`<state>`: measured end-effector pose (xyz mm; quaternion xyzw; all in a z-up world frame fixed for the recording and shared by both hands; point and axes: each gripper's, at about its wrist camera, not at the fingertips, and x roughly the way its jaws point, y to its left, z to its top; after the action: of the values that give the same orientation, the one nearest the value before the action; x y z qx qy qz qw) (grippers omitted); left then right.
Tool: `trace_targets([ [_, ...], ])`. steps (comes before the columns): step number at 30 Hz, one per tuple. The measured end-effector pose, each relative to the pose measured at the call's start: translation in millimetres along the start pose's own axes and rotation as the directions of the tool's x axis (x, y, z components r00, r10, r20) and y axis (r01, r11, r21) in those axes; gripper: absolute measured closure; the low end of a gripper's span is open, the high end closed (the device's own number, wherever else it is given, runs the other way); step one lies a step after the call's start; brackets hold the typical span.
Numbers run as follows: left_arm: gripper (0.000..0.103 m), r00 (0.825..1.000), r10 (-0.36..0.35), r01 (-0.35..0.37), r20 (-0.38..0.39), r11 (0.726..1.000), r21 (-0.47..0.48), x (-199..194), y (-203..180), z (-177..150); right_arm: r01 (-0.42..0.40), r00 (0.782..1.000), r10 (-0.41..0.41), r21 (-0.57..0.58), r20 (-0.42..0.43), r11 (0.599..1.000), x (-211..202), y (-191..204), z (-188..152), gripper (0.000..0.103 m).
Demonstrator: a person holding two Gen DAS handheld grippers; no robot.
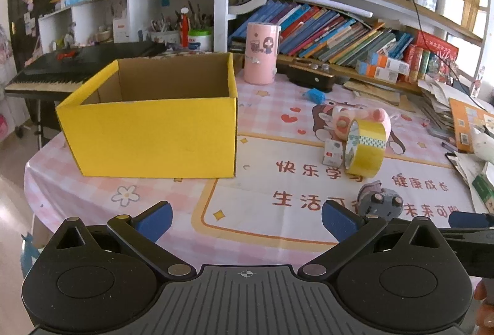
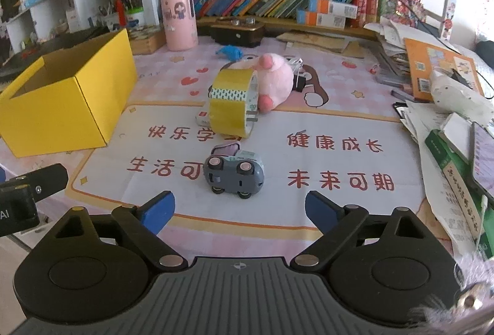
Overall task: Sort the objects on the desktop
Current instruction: 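Grasp the grey-blue toy car with the right gripper while the left gripper approaches the yellow tape roll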
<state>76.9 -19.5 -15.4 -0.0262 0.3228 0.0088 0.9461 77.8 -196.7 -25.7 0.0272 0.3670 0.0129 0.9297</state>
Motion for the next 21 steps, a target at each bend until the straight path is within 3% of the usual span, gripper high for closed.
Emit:
trace_targets([
  [14,0.0,0.998,0.069,-0.069,-0.014,0.996,-0.052,15,-18,11,-0.084,0.995,0.079,-0.087,-0.059,0.993,31,-12,21,0.011],
  [21,0.0,0.995,0.095,-0.097,-0.025,0.993,-0.06,20,-28,13,-0.143,0.986,0.131,-0.127,-0.1,0.982,48,-13,27,0.018],
])
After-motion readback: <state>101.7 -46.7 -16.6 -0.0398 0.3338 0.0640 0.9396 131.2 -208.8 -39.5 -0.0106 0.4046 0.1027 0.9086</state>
